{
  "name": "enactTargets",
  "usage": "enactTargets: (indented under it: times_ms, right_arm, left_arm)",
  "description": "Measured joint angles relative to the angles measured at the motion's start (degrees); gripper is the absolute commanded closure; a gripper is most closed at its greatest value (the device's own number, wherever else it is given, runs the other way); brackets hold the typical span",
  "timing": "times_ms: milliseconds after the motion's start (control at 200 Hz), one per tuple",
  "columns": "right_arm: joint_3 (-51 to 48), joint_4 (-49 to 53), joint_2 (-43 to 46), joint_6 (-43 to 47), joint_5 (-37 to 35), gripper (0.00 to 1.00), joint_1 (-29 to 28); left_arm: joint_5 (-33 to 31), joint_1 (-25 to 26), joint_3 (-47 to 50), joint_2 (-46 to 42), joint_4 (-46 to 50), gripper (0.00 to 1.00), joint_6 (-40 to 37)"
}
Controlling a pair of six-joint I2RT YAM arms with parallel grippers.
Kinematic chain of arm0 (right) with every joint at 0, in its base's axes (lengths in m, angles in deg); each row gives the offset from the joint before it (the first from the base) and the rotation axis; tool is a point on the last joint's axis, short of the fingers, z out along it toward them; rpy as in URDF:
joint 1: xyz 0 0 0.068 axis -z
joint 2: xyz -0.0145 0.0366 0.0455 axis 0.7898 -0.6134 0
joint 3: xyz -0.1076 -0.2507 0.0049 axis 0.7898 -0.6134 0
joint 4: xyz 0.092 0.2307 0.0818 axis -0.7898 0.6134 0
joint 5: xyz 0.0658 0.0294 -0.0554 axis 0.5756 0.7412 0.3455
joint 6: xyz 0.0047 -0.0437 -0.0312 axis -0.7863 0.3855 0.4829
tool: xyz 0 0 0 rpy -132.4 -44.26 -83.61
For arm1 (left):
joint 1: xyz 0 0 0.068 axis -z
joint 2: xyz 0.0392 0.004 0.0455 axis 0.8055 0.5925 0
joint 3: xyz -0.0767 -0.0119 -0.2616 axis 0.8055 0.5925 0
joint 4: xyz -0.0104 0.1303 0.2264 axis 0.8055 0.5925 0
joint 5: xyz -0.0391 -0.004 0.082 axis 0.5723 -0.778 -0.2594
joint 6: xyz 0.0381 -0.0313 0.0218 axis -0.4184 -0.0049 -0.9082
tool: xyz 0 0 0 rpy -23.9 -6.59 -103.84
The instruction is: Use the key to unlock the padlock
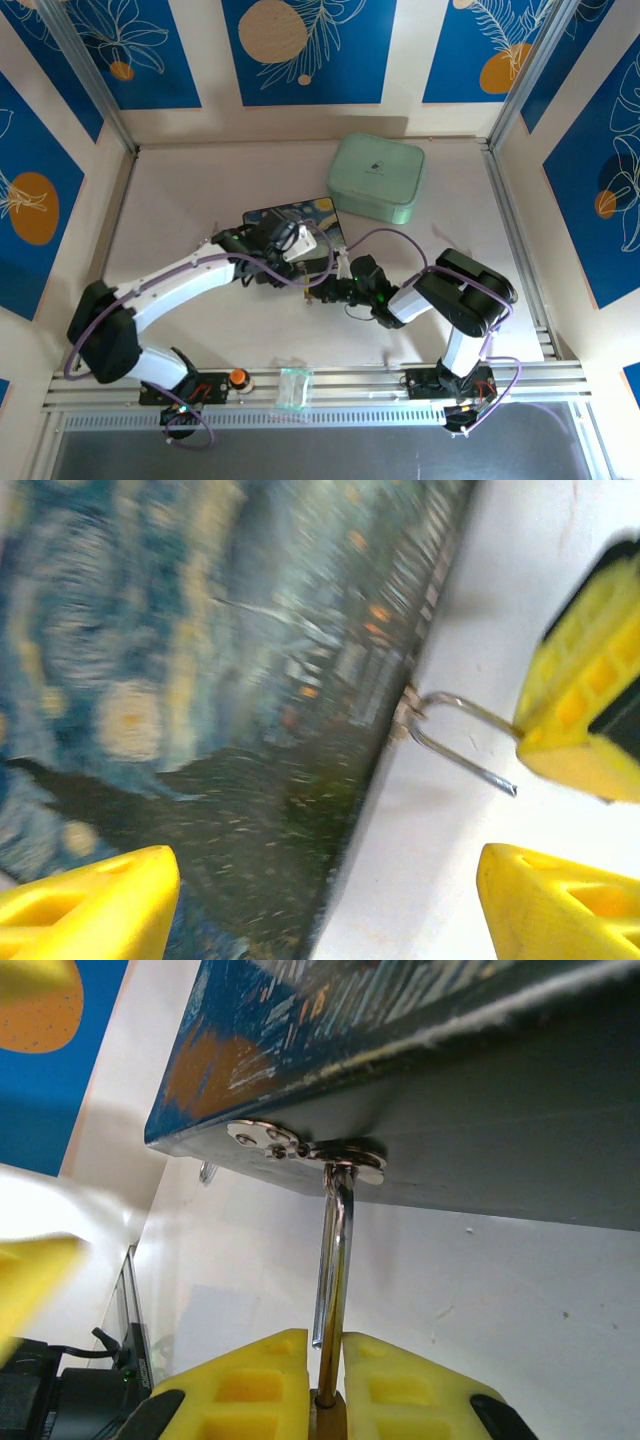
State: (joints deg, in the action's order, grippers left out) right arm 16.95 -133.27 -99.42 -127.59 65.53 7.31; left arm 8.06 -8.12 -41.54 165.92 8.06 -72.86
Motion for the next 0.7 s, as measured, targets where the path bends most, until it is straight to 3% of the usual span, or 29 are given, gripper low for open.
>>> enactTargets:
  times_ms: [200, 435, 565, 625, 700]
  right_arm:
    - [-2.7, 1.2, -1.0, -3.0, 0.2, 0.98, 2.0]
    - [-4.0, 0.0, -0.5, -5.1, 2.4, 0.98, 3.7]
    - [-4.1, 0.0, -0.5, -5.7, 2.9, 0.99, 4.0]
    - [-4.3, -0.3, -0.5, -6.0, 3.0, 0.99, 4.4]
    - [-5.0, -1.4, -0.5, -6.7, 3.1, 1.00, 5.0]
  left_arm:
    - [-1.9, 0.5, 0.2, 2.4, -0.4, 0.24, -3.3]
    - [-2.3, 2.1, 0.5, 6.0, -1.4, 0.29, -1.1]
    - [-4.6, 3.8, 1.4, 6.0, -2.4, 0.43, 1.4]
    - [-6.3, 4.9, 1.9, 6.0, -3.2, 0.57, 3.1]
    - [-7.9, 6.0, 2.8, 6.0, -4.5, 0.59, 4.7]
